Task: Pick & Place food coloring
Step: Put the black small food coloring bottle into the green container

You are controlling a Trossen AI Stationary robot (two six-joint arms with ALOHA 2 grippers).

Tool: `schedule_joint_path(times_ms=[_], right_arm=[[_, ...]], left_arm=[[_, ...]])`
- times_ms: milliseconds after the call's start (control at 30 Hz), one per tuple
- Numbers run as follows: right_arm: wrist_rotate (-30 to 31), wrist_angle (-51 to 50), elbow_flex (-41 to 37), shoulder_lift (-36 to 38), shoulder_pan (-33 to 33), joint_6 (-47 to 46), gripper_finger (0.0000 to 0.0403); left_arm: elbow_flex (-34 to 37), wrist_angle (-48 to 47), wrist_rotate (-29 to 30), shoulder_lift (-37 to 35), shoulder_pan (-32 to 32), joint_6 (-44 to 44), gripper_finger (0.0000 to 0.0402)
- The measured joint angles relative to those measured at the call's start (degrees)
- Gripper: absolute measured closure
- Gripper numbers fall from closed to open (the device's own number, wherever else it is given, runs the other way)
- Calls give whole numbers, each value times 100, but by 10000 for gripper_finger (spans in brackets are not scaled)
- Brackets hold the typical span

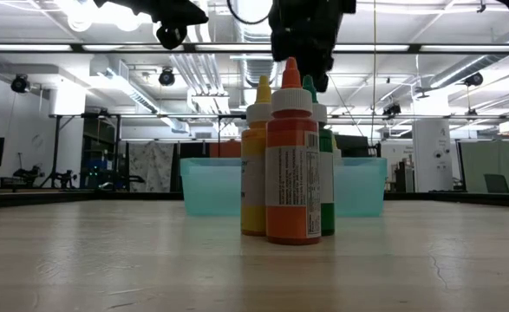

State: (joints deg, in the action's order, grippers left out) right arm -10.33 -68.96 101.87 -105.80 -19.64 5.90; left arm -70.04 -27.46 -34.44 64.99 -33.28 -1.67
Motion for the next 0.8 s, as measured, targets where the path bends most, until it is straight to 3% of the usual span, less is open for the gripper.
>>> schedule_joint_path(times_ms=[800], right_arm=[[295, 2441, -2089, 219, 289, 837, 349]], left_arm=[[0, 0, 0, 2, 0, -2, 401]])
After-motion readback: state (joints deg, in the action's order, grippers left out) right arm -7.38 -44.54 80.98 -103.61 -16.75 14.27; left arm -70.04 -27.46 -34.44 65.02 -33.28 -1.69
